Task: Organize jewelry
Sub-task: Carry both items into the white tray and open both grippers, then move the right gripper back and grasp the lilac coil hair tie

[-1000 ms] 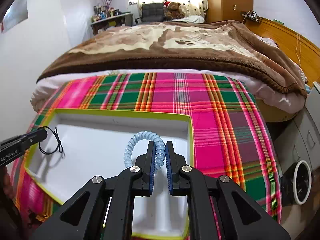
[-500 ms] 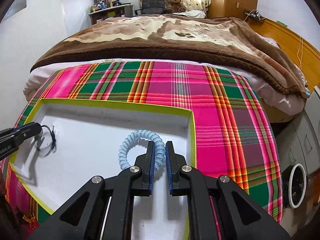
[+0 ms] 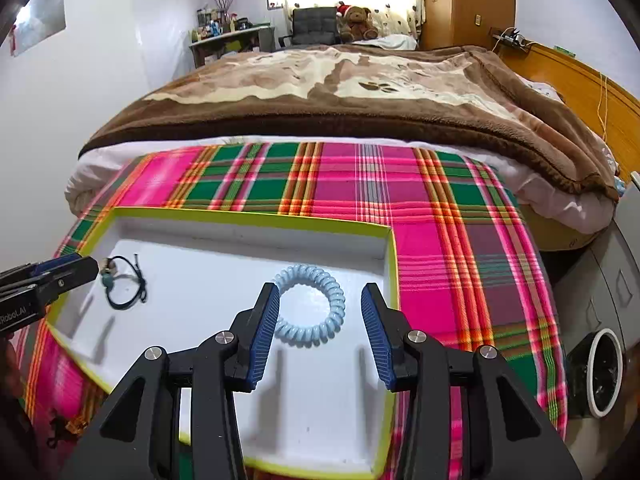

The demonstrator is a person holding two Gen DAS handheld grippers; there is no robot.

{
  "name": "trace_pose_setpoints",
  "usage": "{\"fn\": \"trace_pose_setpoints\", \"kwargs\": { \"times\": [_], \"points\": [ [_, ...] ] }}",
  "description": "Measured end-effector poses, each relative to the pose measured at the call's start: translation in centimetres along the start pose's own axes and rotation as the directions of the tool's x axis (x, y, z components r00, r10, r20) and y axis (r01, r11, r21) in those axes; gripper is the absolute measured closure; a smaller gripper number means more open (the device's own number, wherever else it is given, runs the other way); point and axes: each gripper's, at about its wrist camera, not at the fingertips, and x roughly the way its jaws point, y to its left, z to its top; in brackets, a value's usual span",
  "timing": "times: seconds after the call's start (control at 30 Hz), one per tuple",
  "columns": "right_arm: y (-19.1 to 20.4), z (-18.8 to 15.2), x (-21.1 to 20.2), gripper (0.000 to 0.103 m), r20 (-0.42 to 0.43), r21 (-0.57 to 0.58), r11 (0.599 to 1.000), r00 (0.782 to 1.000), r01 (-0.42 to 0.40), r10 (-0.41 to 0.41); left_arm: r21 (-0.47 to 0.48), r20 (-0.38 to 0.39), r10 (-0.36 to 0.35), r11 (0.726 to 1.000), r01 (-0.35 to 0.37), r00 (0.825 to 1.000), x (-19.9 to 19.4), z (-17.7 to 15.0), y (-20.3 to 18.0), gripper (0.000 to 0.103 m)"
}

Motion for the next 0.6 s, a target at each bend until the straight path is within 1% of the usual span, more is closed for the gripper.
{"fn": "trace_pose_setpoints", "kwargs": {
  "times": [0.1,0.17,0.2,0.33,0.4,0.5,0.53,0.6],
  "points": [
    [0.0,-0.4,-1.3,0.059,0.015,-0.004,1.000,1.000,-0.016,0.016,-0.004,0.023,-0.012,1.000,0.012,1.000,-1.5,-0.6,-0.1,0.055],
    [-0.1,-1.0,-2.6,0.059,0.032,-0.001,1.000,0.999,-0.021,0.021,-0.006,0.037,-0.033,0.999,0.034,0.999,-2.6,-1.1,-0.1,0.053],
    [-0.3,-1.3,-3.1,0.059,0.037,0.005,1.000,0.999,-0.024,0.024,-0.012,0.039,-0.044,0.999,0.045,0.998,-3.1,-1.5,0.0,0.052],
    [-1.2,-2.8,-5.3,0.059,0.058,0.039,0.998,0.997,-0.048,0.046,-0.020,0.060,-0.049,0.999,0.050,0.997,-5.1,-3.3,0.1,0.050],
    [-1.7,-3.7,-6.5,0.059,0.063,0.058,0.997,0.997,-0.052,0.049,-0.035,0.061,-0.067,0.997,0.070,0.996,-5.8,-4.1,0.3,0.049],
    [-2.3,-5.1,-7.9,0.059,0.072,0.079,0.994,0.995,-0.072,0.066,-0.021,0.070,-0.027,0.999,0.028,0.997,-6.8,-5.6,0.3,0.048],
    [-2.3,-5.4,-8.2,0.059,0.071,0.081,0.994,0.995,-0.073,0.067,-0.022,0.073,-0.024,0.999,0.026,0.997,-7.1,-6.1,0.3,0.048],
    [-2.4,-6.4,-8.7,0.059,0.063,0.077,0.994,0.996,-0.074,0.069,-0.027,0.074,-0.041,0.999,0.043,0.996,-7.7,-7.0,0.5,0.048]
  ]
}}
